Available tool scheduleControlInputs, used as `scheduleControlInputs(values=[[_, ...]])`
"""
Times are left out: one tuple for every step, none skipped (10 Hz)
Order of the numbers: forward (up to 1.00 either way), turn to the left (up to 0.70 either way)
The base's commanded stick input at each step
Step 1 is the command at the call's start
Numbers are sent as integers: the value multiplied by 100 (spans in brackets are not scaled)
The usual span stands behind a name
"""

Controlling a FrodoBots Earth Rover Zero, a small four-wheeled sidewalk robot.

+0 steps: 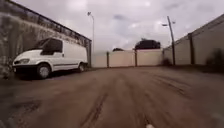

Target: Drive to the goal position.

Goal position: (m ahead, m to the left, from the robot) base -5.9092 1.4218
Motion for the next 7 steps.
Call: scheduleControlInputs(values=[[60, -13], [60, -13], [60, -9], [60, -3], [60, 0], [60, 0], [60, -2]])
